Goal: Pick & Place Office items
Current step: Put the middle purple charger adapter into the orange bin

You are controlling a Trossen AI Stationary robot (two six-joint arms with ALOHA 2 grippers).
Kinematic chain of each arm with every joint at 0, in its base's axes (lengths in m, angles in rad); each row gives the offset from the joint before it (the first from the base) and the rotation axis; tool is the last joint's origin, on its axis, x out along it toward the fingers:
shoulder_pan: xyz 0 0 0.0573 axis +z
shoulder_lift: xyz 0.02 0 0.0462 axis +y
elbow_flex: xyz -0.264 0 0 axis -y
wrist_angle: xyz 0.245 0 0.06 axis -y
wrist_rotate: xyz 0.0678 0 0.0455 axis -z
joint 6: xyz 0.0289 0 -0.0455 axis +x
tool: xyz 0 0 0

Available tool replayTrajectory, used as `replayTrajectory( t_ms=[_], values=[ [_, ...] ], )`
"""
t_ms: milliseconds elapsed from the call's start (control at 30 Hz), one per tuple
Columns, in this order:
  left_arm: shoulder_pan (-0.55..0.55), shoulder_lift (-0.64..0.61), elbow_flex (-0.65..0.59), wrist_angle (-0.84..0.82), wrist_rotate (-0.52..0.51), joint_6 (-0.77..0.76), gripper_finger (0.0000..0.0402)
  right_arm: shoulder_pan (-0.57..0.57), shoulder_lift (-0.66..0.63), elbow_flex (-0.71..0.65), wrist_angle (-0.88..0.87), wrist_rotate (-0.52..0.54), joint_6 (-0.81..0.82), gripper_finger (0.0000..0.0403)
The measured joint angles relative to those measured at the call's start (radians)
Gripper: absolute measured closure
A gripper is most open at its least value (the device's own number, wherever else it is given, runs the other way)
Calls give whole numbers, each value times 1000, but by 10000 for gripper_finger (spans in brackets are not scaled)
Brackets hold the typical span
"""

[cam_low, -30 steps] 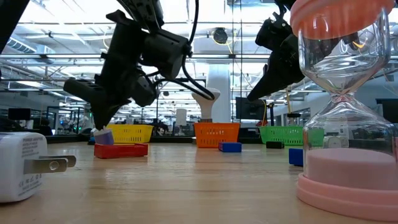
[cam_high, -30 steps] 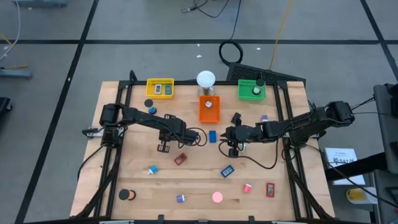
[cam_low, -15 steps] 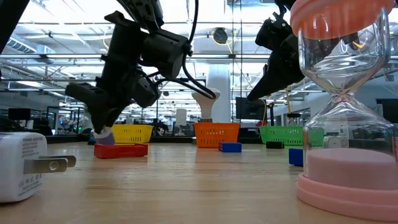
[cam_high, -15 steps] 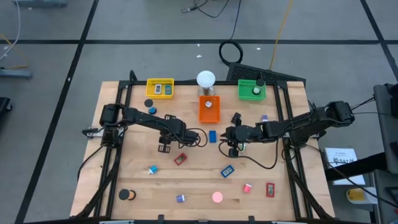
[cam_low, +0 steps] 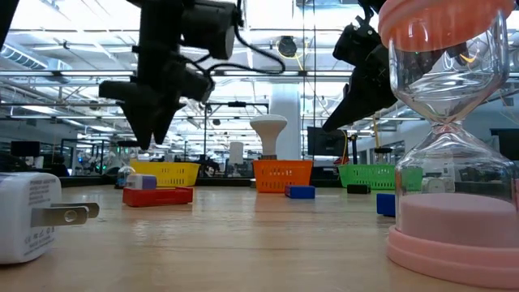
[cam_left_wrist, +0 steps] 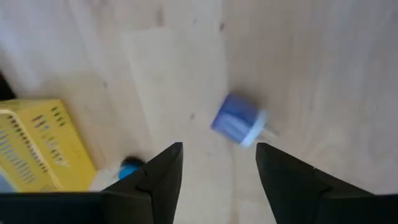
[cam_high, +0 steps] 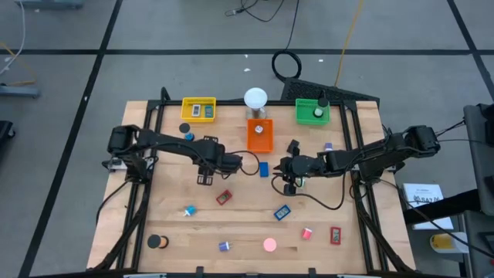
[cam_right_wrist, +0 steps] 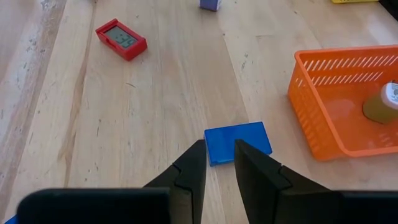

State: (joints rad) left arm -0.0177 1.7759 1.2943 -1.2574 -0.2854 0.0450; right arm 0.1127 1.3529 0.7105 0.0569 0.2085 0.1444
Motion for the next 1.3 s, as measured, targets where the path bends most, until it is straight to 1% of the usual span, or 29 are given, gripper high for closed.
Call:
replayTrajectory(
  t_ms=[100, 167, 233, 367, 533, 633, 733, 800, 867, 1000, 1100, 1167, 1233, 1300],
  values=[
    [9, -9, -28, 44, 80, -67, 194, 0, 0, 0, 0, 0, 1, 330],
    [15, -25, -71, 98, 137, -128, 194, 0, 0, 0, -1, 0, 2, 330],
    [14, -47, -126, 152, 161, -183, 194, 0, 0, -2, 3, 0, 3, 330],
    [15, -106, -275, 284, 157, -294, 194, 0, 0, -29, 37, -1, 0, 330],
    [26, -213, -437, 497, 148, -398, 194, 0, 0, -76, 99, -1, 0, 330],
    [30, -270, -499, 597, 124, -437, 194, 0, 0, -89, 118, -1, 0, 330],
    [29, -290, -535, 661, 98, -445, 194, 0, 0, -89, 125, -1, 0, 330],
    [29, -292, -543, 675, 74, -416, 194, 0, 0, -89, 141, -1, 0, 330],
    [29, -293, -543, 689, 50, -336, 194, 0, 0, -89, 152, -1, -2, 330],
    [29, -293, -535, 683, -36, -59, 194, 0, 0, -89, 157, -2, -7, 330],
    [28, -292, -535, 678, -59, 189, 194, 0, 0, -89, 157, -2, -7, 330],
    [27, -292, -535, 685, -73, 324, 194, 0, 0, -89, 156, -2, -7, 330],
    [27, -292, -535, 696, -85, 424, 194, 0, 0, -89, 156, -2, -7, 330],
    [27, -292, -535, 712, -106, 469, 194, 0, 0, -89, 156, -2, -7, 330]
  ],
)
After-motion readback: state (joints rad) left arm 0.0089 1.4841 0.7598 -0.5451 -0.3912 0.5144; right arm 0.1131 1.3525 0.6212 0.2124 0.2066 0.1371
